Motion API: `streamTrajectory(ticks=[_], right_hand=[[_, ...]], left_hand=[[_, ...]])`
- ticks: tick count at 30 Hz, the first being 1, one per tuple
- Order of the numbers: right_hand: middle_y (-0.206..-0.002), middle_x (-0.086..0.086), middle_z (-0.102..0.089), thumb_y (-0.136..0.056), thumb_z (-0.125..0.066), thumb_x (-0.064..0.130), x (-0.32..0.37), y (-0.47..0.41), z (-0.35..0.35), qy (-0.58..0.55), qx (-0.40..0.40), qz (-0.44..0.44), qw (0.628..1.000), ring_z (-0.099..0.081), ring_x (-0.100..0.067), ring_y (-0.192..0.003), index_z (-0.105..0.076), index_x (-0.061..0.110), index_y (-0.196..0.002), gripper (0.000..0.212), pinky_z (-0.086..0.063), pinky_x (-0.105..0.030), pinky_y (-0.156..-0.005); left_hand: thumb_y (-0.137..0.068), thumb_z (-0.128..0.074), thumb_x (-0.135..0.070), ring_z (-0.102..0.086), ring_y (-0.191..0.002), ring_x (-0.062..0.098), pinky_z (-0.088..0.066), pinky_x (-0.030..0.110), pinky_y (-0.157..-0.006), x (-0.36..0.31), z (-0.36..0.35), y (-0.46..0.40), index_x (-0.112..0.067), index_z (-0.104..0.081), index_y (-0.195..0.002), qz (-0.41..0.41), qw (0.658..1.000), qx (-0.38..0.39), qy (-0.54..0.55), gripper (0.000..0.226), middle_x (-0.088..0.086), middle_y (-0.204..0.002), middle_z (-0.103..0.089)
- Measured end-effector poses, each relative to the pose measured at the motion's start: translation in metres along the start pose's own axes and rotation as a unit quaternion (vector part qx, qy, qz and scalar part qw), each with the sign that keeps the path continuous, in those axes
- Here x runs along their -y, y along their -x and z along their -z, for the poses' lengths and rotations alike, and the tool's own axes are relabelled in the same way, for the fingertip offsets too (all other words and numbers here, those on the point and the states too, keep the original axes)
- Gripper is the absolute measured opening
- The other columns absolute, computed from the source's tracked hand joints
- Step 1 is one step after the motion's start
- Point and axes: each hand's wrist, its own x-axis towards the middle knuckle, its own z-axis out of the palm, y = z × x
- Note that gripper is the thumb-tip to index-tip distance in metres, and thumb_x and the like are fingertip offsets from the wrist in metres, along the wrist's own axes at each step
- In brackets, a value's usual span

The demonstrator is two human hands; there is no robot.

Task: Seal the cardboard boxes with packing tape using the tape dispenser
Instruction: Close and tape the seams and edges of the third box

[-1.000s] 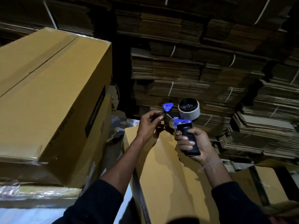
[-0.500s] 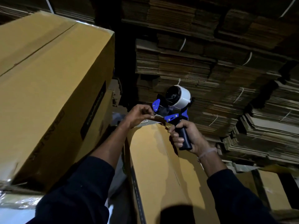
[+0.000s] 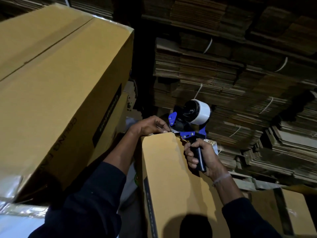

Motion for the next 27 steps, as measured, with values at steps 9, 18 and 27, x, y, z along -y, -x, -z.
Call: streamTrajectory(ticks=[9,18,27], right_hand=[[-0.064,-0.003,-0.039,-0.056,-0.068,0.029,0.004,0.0,-0.005,0.006,-0.008,0.002,1.0,-0.032,-0.013,-0.036,-0.058,0.004,-0.083,0.038,-0.028,-0.021,-0.037],[-0.063,-0.003,-0.04,-0.084,-0.048,0.023,0.021,0.005,-0.009,0.085,-0.055,0.009,0.995,-0.03,-0.014,-0.04,-0.058,0.008,-0.082,0.018,-0.028,-0.023,-0.038],[-0.063,-0.002,-0.039,-0.07,-0.056,0.029,0.006,0.012,-0.011,0.081,-0.047,-0.006,0.996,-0.031,-0.014,-0.039,-0.055,0.009,-0.08,0.023,-0.028,-0.023,-0.038]], left_hand=[[-0.098,-0.069,-0.012,-0.065,-0.09,-0.014,-0.047,0.004,-0.075,-0.001,-0.006,-0.004,-0.019,-0.081,-0.111,0.027,0.995,-0.013,-0.098,0.019,-0.012,-0.107,-0.076],[-0.091,-0.079,-0.015,-0.072,-0.079,0.006,-0.056,0.027,-0.071,-0.018,-0.013,-0.019,-0.028,-0.073,-0.074,0.049,0.991,-0.094,-0.081,0.023,-0.006,-0.083,-0.074],[-0.092,-0.075,-0.012,-0.073,-0.09,0.013,-0.057,0.037,-0.089,-0.018,-0.005,-0.016,-0.033,-0.079,-0.08,0.1,0.989,0.012,-0.111,0.025,-0.015,-0.086,-0.077]])
